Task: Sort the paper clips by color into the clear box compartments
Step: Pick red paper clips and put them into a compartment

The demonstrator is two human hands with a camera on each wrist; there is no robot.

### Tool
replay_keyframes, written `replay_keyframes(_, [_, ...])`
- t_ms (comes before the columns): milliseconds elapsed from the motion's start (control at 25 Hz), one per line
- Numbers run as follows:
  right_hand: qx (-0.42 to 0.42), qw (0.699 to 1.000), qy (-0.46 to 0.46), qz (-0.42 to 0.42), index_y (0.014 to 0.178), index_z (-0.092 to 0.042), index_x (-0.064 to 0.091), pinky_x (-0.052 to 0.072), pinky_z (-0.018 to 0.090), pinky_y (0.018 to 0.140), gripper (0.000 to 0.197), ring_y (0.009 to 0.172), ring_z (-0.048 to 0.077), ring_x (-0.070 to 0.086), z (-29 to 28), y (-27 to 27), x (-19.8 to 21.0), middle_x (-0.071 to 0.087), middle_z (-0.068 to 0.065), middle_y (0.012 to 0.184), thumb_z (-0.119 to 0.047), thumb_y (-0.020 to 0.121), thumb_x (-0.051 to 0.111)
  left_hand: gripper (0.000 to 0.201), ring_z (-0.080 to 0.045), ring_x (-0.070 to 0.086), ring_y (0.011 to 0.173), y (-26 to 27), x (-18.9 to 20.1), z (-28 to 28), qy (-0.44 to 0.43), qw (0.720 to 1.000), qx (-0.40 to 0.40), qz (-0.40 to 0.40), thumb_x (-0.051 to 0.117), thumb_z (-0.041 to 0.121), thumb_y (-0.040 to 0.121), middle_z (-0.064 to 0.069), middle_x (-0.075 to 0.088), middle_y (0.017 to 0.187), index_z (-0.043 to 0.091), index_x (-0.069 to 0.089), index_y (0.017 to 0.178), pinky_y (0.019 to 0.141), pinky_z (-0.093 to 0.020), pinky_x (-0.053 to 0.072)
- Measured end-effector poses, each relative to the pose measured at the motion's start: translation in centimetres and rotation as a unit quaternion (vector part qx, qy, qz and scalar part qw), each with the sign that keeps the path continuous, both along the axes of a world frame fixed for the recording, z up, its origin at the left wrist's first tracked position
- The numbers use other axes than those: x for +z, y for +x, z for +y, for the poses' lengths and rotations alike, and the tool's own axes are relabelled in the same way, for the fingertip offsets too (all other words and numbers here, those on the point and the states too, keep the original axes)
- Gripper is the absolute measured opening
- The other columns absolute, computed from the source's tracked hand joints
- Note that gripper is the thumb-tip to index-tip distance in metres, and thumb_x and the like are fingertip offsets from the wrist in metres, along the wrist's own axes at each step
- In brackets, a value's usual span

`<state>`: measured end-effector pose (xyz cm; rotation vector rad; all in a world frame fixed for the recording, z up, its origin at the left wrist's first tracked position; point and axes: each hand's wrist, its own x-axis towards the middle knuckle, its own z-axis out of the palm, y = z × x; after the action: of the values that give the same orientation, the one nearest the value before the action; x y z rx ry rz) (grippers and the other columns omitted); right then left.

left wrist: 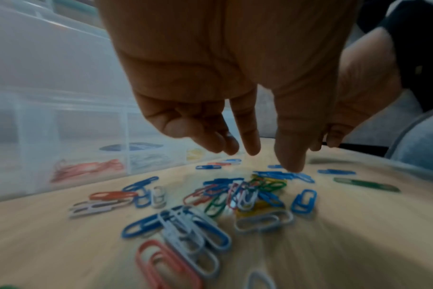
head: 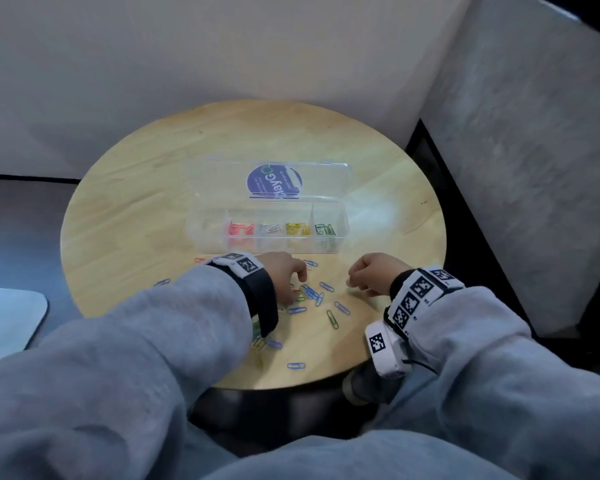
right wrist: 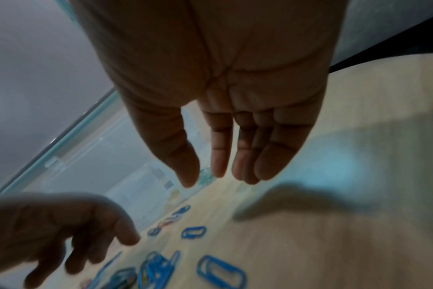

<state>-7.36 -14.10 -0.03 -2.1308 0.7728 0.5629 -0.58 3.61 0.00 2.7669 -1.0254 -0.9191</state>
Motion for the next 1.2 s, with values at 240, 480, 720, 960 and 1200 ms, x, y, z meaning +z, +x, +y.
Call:
replay_keyframes(240, [0.057,0.995,-0.084,0.020,0.093,-0.024,0.057,0.040,0.019,0.051,0.026,0.069,0.018,0.055,1.7,-1.0,-0.9,0.058,-0.001,0.080,-0.010,0.073,0.065,0.039,-0.024,0.047,0.117,-0.4,-1.3,-1.9,0.020,0.996,-0.065,-0.064,0.062,0.027,0.083,-0.002,0.050,0.124,0.031,0.057,0.122,0.086,-0.031,0.039])
replay_keyframes(480, [0.152,0.980,-0.132,-0.002,0.110,-0.022,0.052,0.042,0.026,0.065,0.041,0.081,0.020,0.054,2.9,-0.1,-1.7,0.055,0.002,0.105,-0.021,0.074,0.072,0.024,-0.023,0.050,0.112,0.0,-2.2,-2.7,0.035,0.994,-0.071,-0.074,0.063,0.033,0.083,-0.001,0.054,0.116,0.029,0.063,0.107,0.081,-0.031,0.039])
replay_keyframes(720, [0.213,0.965,-0.150,-0.023,0.113,-0.014,0.055,0.037,0.024,0.072,0.041,0.105,0.023,0.057,3.8,0.6,-2.1,0.056,0.006,0.121,-0.026,0.078,0.073,0.019,-0.024,0.058,0.102,0.4,-2.8,-2.1,0.047,0.996,-0.041,-0.066,0.063,0.035,0.080,-0.001,0.060,0.111,0.021,0.065,0.093,0.079,-0.030,0.046])
replay_keyframes(960, [0.254,0.955,-0.151,-0.018,0.092,-0.019,0.062,0.036,0.022,0.072,0.008,0.088,0.016,0.052,4.5,1.2,-2.2,0.064,0.005,0.108,-0.019,0.084,0.065,0.011,-0.023,0.059,0.098,0.7,-2.7,-1.3,0.022,0.999,0.000,-0.038,0.064,0.027,0.080,-0.003,0.062,0.109,0.019,0.064,0.087,0.075,-0.030,0.044])
replay_keyframes(1200, [0.290,0.938,-0.187,0.013,0.093,-0.013,0.065,0.041,0.026,0.073,0.012,0.090,0.021,0.056,4.0,1.4,-2.7,0.067,0.008,0.114,-0.022,0.088,0.061,0.022,-0.013,0.053,0.067,1.3,-1.3,0.4,-0.137,0.977,0.146,0.078,0.060,0.011,0.079,0.005,0.058,0.068,0.021,0.049,0.063,0.061,-0.023,0.043])
